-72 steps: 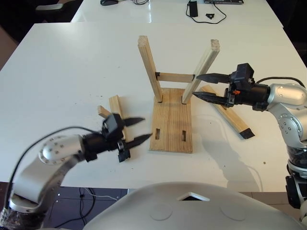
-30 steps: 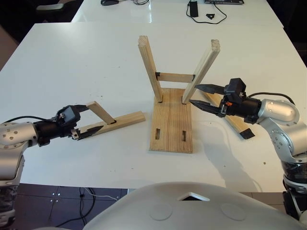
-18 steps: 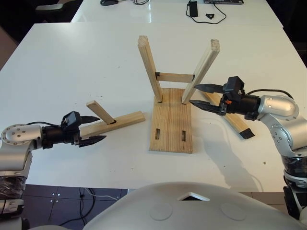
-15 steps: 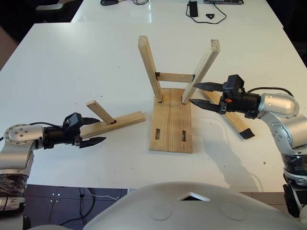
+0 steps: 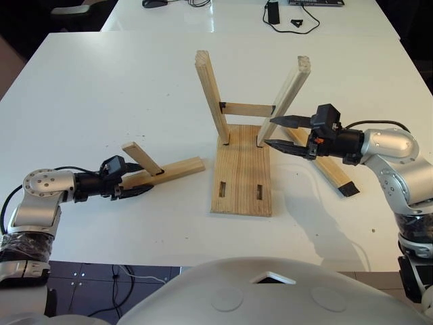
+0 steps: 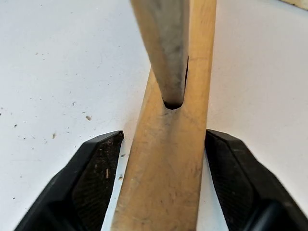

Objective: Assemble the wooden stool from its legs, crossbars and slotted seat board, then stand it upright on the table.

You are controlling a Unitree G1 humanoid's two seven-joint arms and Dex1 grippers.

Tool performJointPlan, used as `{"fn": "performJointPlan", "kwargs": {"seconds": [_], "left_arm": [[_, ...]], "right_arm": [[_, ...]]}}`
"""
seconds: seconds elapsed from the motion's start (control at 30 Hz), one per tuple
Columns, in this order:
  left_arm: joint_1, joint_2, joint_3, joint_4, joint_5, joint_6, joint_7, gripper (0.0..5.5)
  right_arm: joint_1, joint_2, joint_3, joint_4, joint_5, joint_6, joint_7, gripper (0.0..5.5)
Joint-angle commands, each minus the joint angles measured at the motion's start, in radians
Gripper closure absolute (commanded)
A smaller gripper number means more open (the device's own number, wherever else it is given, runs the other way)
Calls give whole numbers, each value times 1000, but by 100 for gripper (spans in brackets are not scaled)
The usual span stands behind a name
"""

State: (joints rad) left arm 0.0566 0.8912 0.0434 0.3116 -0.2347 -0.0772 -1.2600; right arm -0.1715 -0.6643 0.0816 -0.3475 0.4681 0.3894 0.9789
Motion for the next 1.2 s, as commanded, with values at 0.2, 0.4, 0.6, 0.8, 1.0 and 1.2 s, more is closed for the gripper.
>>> {"fn": "performJointPlan", "kwargs": {"seconds": [0.2,0.4,0.6,0.8,1.0,1.2], "left_arm": [[80,-12,22,-107,-100,112,-33,349],[126,-16,232,-285,-286,242,43,349],[106,-6,440,-654,-579,436,157,349],[-170,-52,302,-950,-932,590,387,349],[-263,-131,138,-976,-911,625,471,349],[-294,-151,81,-977,-888,638,455,349]], "right_arm": [[-17,-14,-7,17,-13,-20,21,305],[-24,-36,-73,6,45,6,42,305],[-48,-65,-245,-89,367,165,79,305],[-189,-26,-266,-149,705,308,6,211],[-251,21,-172,-174,693,318,-35,189],[-294,68,-110,-163,644,296,-37,189]]}}
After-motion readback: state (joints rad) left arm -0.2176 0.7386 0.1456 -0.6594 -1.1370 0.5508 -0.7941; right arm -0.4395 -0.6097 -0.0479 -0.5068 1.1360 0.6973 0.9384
